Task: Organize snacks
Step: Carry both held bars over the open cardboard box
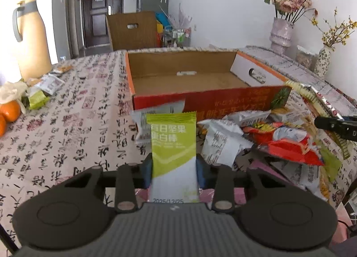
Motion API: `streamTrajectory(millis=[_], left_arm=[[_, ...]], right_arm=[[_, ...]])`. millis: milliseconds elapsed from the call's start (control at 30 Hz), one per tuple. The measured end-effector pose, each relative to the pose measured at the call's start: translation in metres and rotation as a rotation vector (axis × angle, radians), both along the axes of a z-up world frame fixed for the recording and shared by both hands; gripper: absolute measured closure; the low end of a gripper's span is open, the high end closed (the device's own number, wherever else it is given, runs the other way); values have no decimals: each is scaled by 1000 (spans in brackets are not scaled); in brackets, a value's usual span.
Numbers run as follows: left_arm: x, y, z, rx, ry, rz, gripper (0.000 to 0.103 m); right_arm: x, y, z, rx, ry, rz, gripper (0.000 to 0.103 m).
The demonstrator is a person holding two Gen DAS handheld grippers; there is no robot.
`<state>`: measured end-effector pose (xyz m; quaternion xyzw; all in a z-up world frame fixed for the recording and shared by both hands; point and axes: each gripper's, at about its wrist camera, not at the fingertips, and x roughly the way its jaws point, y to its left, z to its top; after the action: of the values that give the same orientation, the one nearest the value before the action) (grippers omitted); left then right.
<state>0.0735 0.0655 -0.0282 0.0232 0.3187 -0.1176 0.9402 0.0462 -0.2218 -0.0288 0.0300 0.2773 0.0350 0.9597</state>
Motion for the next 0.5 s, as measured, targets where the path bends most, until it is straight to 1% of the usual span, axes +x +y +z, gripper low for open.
streamTrajectory(millis=[100, 267, 500], left_arm=[[-5, -3, 10, 6, -28, 38, 65], [-11, -7, 32, -18, -71, 94, 65], [-5, -16, 61, -67, -123, 125, 65]], right_arm=[[-1, -1, 2, 6, -9, 5, 69], [-2, -1, 6, 16, -31, 26, 69], [7, 0, 17, 19, -71, 53, 69]])
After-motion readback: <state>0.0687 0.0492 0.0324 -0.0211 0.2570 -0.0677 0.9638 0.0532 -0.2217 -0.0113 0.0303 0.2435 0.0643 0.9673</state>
